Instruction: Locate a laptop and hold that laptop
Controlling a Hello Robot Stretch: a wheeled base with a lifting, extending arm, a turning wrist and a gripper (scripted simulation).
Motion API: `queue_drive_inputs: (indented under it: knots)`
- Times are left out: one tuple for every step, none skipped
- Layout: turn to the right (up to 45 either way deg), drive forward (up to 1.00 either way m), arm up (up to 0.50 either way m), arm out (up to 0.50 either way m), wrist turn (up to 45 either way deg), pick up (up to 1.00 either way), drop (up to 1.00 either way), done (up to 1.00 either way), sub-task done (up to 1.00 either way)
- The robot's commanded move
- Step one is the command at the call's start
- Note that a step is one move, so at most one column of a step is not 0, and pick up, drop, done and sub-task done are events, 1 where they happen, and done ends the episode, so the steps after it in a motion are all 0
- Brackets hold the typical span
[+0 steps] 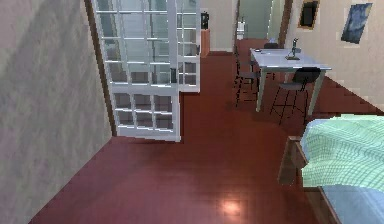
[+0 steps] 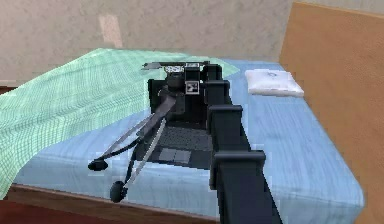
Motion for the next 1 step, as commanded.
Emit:
queue_drive_inputs:
  knots:
    - [0.0, 0.0, 0.0, 0.0, 45.0, 0.0, 0.0, 0.0, 0.0]
